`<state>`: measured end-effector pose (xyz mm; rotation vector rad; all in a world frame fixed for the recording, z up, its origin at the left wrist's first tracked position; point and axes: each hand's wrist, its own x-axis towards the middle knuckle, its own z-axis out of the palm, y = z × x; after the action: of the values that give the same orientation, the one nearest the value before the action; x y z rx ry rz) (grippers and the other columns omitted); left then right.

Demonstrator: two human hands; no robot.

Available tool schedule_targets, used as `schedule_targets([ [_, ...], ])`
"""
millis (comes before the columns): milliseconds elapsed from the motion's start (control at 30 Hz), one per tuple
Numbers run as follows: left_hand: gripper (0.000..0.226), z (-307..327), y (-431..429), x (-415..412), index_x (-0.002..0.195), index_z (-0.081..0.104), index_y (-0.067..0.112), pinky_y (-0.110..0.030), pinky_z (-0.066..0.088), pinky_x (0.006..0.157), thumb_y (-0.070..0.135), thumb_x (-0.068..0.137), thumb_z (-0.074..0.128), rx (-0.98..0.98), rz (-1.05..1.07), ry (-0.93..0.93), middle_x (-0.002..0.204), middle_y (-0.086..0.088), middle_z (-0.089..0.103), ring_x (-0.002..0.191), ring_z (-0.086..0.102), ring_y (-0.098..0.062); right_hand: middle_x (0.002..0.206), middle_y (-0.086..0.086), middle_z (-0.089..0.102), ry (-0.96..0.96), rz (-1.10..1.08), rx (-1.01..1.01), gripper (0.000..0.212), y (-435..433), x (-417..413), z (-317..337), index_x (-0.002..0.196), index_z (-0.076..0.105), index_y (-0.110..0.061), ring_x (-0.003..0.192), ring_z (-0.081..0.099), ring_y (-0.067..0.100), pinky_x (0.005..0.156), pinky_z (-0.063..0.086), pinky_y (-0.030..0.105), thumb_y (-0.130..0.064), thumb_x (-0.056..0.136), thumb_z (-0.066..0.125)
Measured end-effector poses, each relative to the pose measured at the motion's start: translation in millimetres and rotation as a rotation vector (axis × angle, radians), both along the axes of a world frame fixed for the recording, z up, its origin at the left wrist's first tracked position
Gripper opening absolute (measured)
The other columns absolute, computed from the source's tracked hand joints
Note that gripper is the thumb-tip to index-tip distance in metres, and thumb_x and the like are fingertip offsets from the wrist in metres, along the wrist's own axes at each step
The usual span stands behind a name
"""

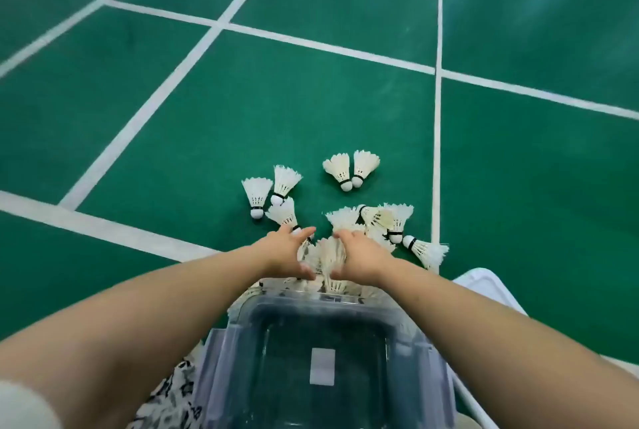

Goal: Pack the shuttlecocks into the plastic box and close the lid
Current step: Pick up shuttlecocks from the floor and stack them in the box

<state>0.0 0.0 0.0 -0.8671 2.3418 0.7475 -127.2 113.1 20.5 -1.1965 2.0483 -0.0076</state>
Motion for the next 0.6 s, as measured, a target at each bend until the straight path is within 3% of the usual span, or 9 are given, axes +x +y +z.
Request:
schedule_targets([
  [200, 0.106, -27, 6, -5, 0.148, 0.014, 0.029, -0.043, 0.035, 0.111, 0.049, 0.064, 0.077, -0.002, -0.039, -0.058, 0.155, -0.010, 0.011, 0.133, 0.036, -0.037, 0.130, 0.012, 0.035, 0.062, -0.113, -0.047, 0.072, 0, 9, -19, 0.132, 0.037, -0.013, 0.105, 0.057, 0.032, 0.091, 0.046, 0.037, -0.027, 0.073, 0.076],
  [333, 0.097, -24, 2, -2, 0.144, 0.024, 0.029, -0.042, 0.036, 0.109, 0.046, 0.065, 0.079, 0.029, -0.009, -0.085, 0.144, -0.015, 0.030, 0.128, 0.039, -0.034, 0.128, 0.011, 0.037, 0.080, -0.165, -0.085, 0.056, 3, 9, -15, 0.124, 0.044, -0.013, 0.100, 0.058, 0.030, 0.090, 0.047, 0.036, -0.028, 0.078, 0.072],
  [467, 0.065, -14, 1, 2, 0.129, 0.039, 0.024, -0.034, 0.042, 0.090, 0.034, 0.073, 0.072, -0.001, 0.019, -0.027, 0.124, -0.015, 0.051, 0.110, 0.047, -0.031, 0.121, 0.010, 0.049, 0.084, -0.100, -0.068, 0.034, 7, 9, -11, 0.114, 0.052, -0.011, 0.102, 0.056, 0.027, 0.089, 0.047, 0.037, -0.029, 0.086, 0.061],
  [600, 0.044, -4, -4, 8, 0.116, 0.047, 0.024, -0.030, 0.044, 0.071, 0.024, 0.074, 0.062, -0.038, 0.044, 0.064, 0.109, -0.014, 0.060, 0.086, 0.052, -0.027, 0.094, 0.006, 0.058, 0.061, -0.109, -0.088, 0.013, 11, 10, -8, 0.088, 0.055, -0.014, 0.089, 0.056, 0.025, 0.079, 0.047, 0.035, -0.027, 0.089, 0.058],
])
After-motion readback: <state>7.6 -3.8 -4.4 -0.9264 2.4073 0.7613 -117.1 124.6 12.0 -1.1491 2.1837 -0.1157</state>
